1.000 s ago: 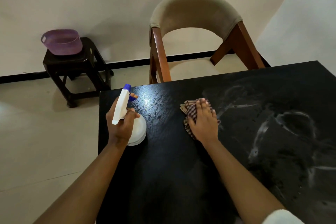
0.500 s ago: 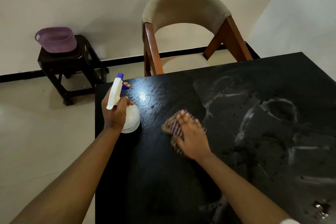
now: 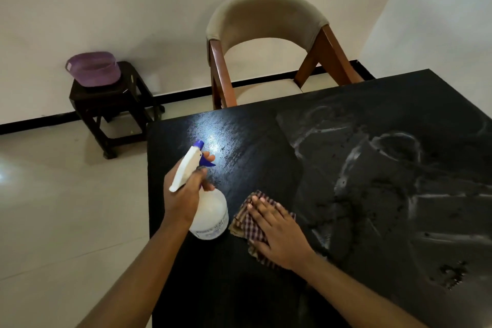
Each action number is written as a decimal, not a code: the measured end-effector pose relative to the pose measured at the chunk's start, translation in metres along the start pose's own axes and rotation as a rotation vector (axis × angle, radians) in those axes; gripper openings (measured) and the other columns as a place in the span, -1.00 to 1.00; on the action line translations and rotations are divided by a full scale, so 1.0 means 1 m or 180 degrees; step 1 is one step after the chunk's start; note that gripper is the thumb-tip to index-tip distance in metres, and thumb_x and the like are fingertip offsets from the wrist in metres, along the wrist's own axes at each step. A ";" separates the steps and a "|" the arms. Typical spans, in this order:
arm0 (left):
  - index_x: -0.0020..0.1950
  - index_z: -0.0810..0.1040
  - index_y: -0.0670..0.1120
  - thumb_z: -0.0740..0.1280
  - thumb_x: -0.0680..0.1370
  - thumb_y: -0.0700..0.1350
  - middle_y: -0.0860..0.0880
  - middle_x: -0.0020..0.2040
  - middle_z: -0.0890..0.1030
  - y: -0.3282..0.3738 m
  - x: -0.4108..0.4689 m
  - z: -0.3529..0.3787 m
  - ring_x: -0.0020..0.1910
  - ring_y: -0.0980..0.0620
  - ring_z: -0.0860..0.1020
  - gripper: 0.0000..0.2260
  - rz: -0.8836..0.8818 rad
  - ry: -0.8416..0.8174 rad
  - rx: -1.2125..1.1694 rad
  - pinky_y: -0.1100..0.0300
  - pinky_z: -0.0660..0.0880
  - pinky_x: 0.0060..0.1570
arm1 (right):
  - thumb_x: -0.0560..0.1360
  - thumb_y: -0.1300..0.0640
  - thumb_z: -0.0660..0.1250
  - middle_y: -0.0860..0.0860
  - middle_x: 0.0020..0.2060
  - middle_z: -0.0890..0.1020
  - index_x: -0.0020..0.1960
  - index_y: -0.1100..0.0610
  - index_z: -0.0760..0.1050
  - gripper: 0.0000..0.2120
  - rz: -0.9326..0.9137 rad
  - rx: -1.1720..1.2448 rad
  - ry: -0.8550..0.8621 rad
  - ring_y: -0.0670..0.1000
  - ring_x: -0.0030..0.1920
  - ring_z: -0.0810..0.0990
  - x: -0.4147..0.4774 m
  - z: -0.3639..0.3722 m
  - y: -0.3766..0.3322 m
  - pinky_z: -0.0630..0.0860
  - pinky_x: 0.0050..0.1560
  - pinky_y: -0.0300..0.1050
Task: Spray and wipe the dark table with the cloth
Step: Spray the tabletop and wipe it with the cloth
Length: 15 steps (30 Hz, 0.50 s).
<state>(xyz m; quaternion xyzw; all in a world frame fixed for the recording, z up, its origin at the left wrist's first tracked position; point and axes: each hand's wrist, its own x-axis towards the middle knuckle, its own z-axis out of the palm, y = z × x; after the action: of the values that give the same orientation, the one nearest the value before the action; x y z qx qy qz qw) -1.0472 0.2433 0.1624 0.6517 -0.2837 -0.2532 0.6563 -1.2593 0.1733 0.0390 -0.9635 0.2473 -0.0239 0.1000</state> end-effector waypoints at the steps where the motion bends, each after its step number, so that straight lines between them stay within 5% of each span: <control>1: 0.13 0.58 -0.23 0.24 0.45 -0.27 -0.07 -0.02 0.67 0.001 -0.009 0.002 -0.49 0.03 0.47 -0.71 0.0008 -0.0016 0.0022 0.23 0.51 -0.38 | 0.47 -0.22 0.15 0.03 0.50 0.23 0.51 0.07 0.22 -0.32 0.0033 -0.0037 -0.0020 0.02 0.49 0.22 0.002 -0.002 0.009 0.16 0.41 0.06; 3: 0.14 0.58 -0.23 0.24 0.47 -0.32 -0.06 -0.03 0.68 0.004 -0.027 0.004 -0.43 0.02 0.50 -0.73 -0.0021 -0.0035 0.0014 0.23 0.51 -0.39 | 0.48 -0.23 0.08 0.05 0.50 0.23 0.51 0.08 0.22 -0.32 0.0407 -0.0025 -0.0082 0.05 0.49 0.23 0.016 -0.010 0.030 0.23 0.41 0.12; 6: 0.11 0.59 -0.22 0.26 0.44 -0.32 -0.05 -0.07 0.68 0.007 -0.048 0.005 -0.38 -0.03 0.51 -0.73 -0.0140 0.0006 -0.0033 0.22 0.49 -0.43 | 0.49 -0.27 -0.06 0.08 0.54 0.10 0.55 0.10 0.07 -0.27 0.1278 0.0059 -0.0079 0.08 0.53 0.06 0.047 -0.024 0.056 0.01 0.48 0.13; 9: 0.05 0.62 -0.17 0.27 0.39 -0.22 -0.04 -0.10 0.68 0.009 -0.065 0.004 -0.35 -0.09 0.53 -0.73 -0.0205 0.0094 0.0049 0.20 0.49 -0.45 | 0.56 -0.20 0.08 0.11 0.55 0.02 0.56 0.12 0.00 -0.31 0.1819 0.0172 -0.0040 0.11 0.54 -0.02 0.060 -0.029 0.053 -0.08 0.49 0.12; 12: -0.13 0.67 0.03 0.27 0.37 -0.24 -0.06 -0.12 0.68 0.012 -0.077 0.001 -0.45 0.02 0.49 -0.75 -0.0215 0.0065 -0.0023 0.22 0.47 -0.47 | 0.51 -0.22 0.04 0.17 0.50 0.20 0.52 0.16 0.17 -0.31 0.1731 0.0224 0.0106 0.17 0.49 0.18 0.039 -0.019 0.024 0.09 0.44 0.16; 15: -0.17 0.66 0.11 0.26 0.37 -0.26 -0.03 -0.12 0.67 0.012 -0.087 -0.002 -0.42 0.08 0.49 -0.70 -0.0195 0.0049 -0.0061 0.25 0.49 -0.43 | 0.45 -0.22 0.11 0.13 0.45 0.33 0.46 0.11 0.30 -0.33 0.0950 0.0200 0.0061 0.13 0.44 0.30 -0.012 -0.002 -0.009 0.14 0.41 0.11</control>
<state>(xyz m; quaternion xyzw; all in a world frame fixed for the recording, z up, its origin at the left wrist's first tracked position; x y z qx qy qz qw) -1.1077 0.3063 0.1703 0.6556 -0.2561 -0.2709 0.6566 -1.2660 0.1865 0.0431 -0.9121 0.3878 -0.0258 0.1301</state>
